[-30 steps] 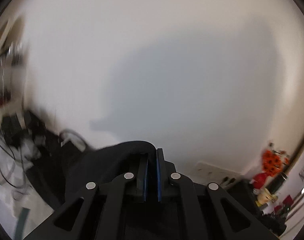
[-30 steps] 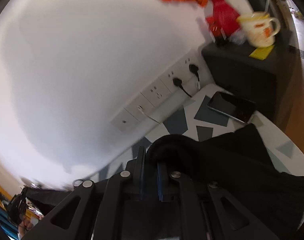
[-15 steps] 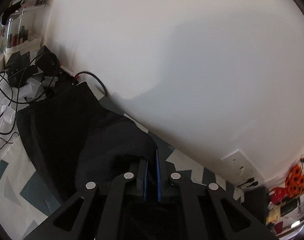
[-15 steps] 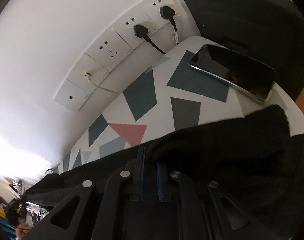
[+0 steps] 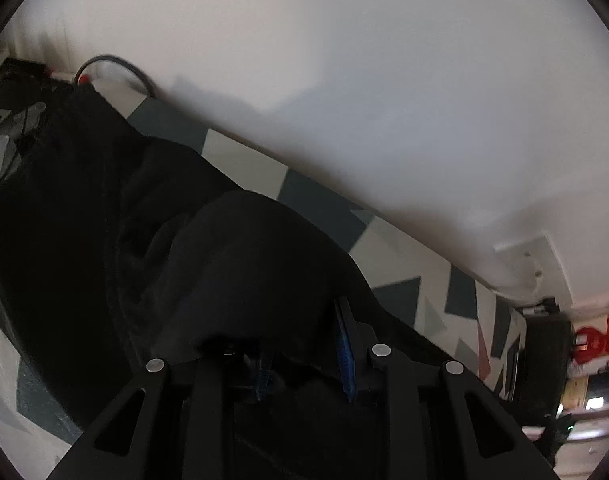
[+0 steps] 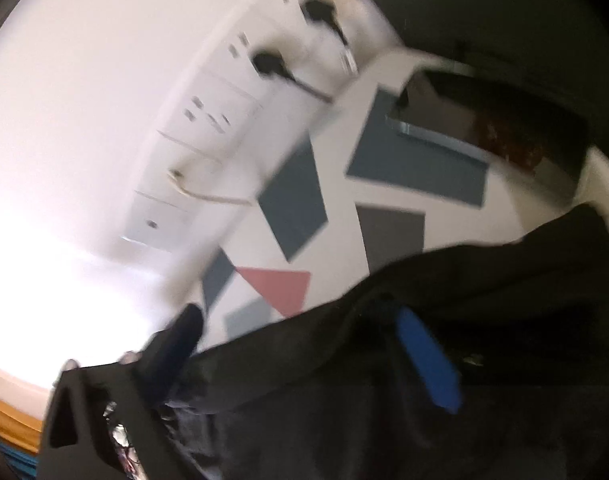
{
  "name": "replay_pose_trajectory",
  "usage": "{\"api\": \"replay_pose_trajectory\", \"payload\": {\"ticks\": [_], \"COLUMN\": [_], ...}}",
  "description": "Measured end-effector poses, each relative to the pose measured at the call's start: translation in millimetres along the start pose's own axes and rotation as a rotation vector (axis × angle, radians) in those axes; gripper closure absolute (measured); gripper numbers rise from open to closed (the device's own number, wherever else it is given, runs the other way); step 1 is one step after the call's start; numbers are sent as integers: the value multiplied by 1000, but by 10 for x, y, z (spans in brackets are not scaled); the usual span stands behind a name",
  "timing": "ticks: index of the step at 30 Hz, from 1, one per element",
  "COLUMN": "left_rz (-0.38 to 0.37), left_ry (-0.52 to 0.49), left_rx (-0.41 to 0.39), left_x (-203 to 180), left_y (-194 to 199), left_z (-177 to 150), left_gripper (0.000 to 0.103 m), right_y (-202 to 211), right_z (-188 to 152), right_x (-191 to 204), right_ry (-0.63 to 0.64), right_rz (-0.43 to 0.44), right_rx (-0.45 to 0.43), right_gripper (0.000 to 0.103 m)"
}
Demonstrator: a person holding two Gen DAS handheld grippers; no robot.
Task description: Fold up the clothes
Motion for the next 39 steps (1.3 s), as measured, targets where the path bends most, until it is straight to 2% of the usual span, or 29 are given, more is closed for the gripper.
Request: {"api": "replay_pose_trajectory", "payload": {"ticks": [2,5,7,9,12,14,16,18,22,26,30,35,39], "left_rz": [-32,-67,-91,-155,-280,-362,-404,-371,-296,-367,-373,-380,-455], "left_ry": [-21,-47,-75,-122,-215,-260,-308,-391,-610,-581,-672,-808,-798], "left_rx": [-5,-13,-10,14,132,238,318,328,286,360,383,338,331], "left_x": [-11,5,14,-18,-155,-245,-295,-316,-488,-744,-1016,-1313,-1536], "left_y": [135,336,467,538,561,544,491,381,102,-88,-156,-161,-121], "left_z": [-53,-158,-302,-555,-1135,-1566,-1932,-2129,-2319,-2442,-2721,-2837,-2773], "left_gripper": [68,63,63,63,63,63,63,63,63,63,62,61,61], "right_y": [272,639,888,1068,1277,1336,1331,1310,1254,1263,1341,1422,1473], "right_z": [45,38,-3,-143,-424,-669,-930,-1093,-1253,-1266,-1225,-1166,-1133], "right_x": [-37,-182,-315,-442,-632,-752,-852,-865,-814,-770,-825,-848,-874], "right_ry": [-5,-12,0,23,72,128,177,207,238,239,208,169,176], "right_rz": [18,10,-27,-73,-159,-231,-296,-307,-309,-294,-295,-290,-300], "right_rx": [-49,-77,-90,-83,-70,-54,-19,-2,10,4,-16,-28,-29], "right_gripper": [0,0,0,0,0,0,0,0,0,0,0,0,0]}}
Point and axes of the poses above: each gripper's, at about its wrist camera, not at the fingertips, and y roughly against the way its jaws point, x to its left, z to its top, the point moved 7 cm from there along -y, roughly the way its jaws point, and after that the axes turned 9 degrees about -x, right-handed, at the moved point
